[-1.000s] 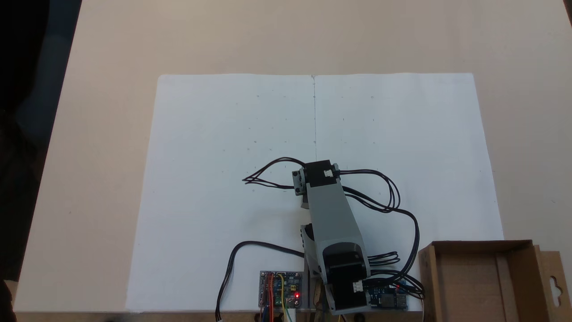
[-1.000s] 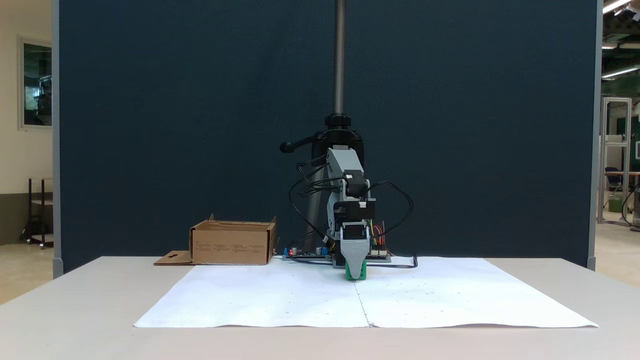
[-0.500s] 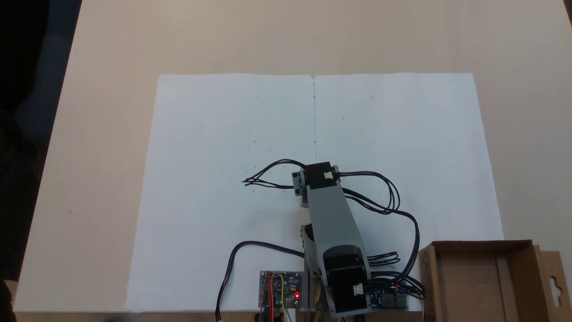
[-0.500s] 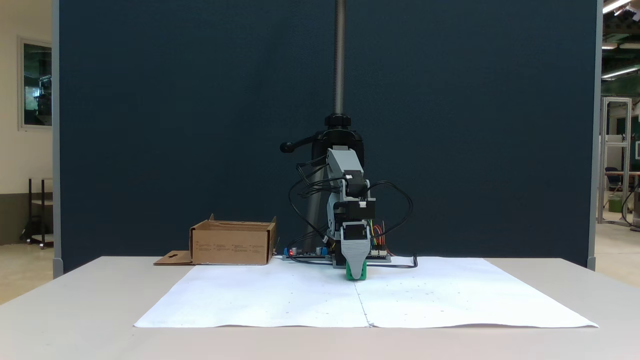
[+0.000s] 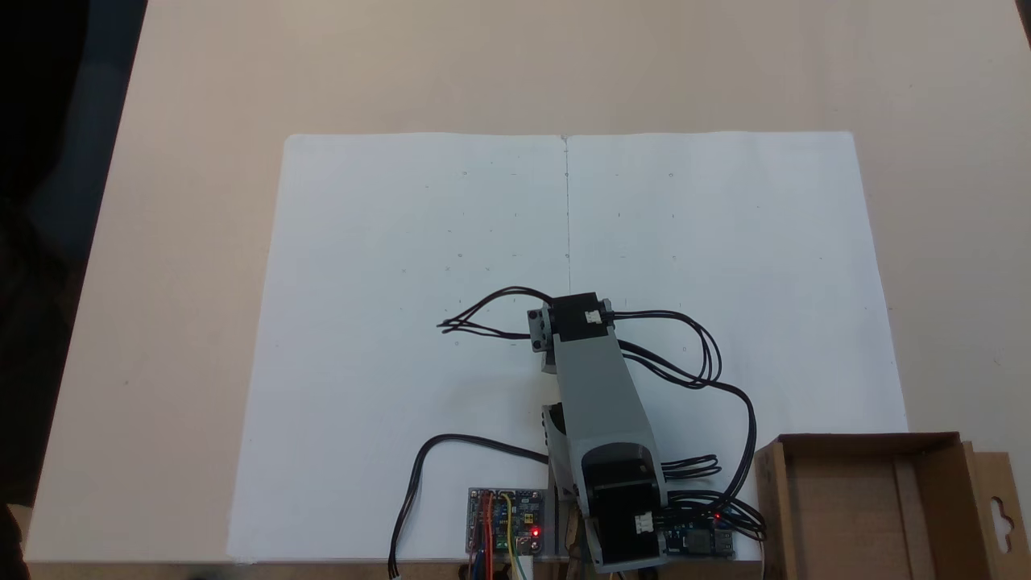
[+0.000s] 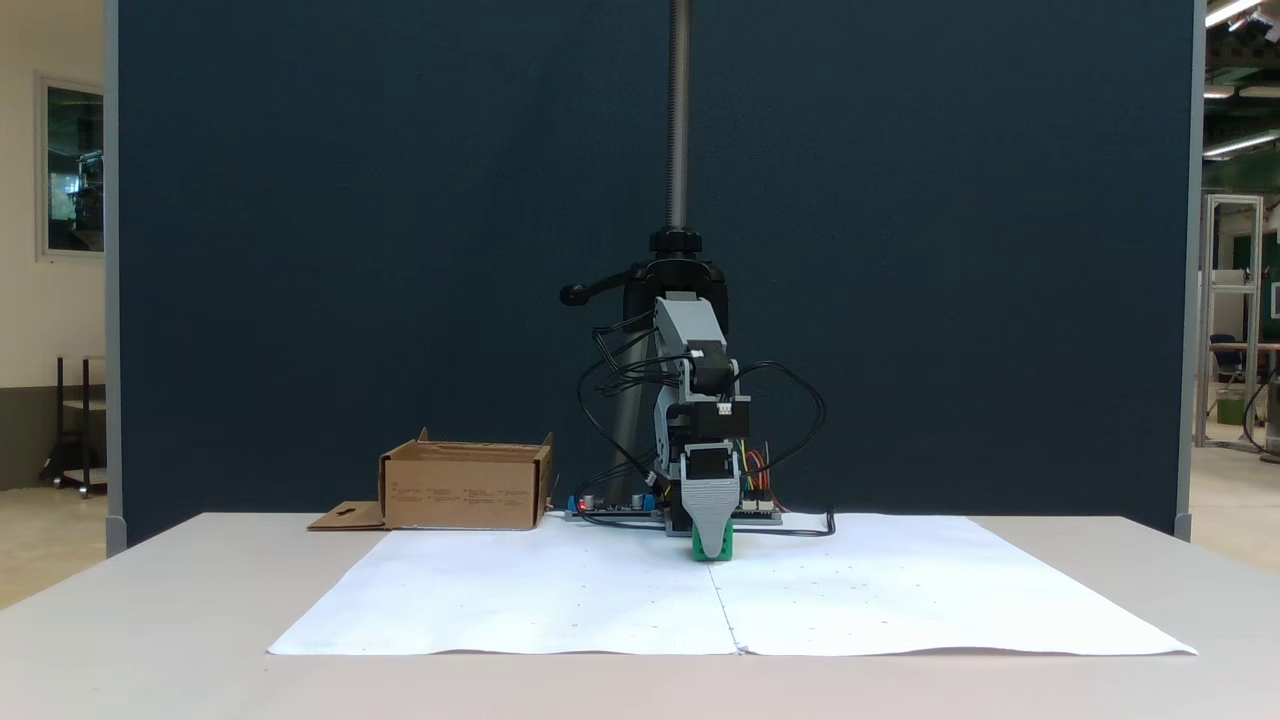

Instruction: Grasp a green dice and put it in the bin.

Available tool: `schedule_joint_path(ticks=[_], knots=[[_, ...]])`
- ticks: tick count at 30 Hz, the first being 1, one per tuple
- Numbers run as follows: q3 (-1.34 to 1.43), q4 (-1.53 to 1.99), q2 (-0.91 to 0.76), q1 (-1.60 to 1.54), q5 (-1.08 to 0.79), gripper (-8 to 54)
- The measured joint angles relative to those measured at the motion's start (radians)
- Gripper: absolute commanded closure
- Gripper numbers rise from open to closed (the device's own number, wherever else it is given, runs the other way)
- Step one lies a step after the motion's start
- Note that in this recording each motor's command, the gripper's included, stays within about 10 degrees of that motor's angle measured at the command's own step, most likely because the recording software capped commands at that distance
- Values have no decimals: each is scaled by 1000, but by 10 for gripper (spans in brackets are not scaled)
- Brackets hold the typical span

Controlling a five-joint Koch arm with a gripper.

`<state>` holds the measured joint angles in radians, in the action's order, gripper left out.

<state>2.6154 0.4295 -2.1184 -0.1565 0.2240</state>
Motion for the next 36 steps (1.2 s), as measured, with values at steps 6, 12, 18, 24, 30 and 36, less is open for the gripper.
schedule_joint_path(ticks=[6,12,18,24,30,36], knots=[[8,-3,0,-2,0,210],[8,-9,0,5,0,336],[-3,-144,-14,146,0,336],[-169,-339,-9,431,-3,336],[-385,-362,-8,747,-3,336],[-580,-362,-11,1192,-6,336]])
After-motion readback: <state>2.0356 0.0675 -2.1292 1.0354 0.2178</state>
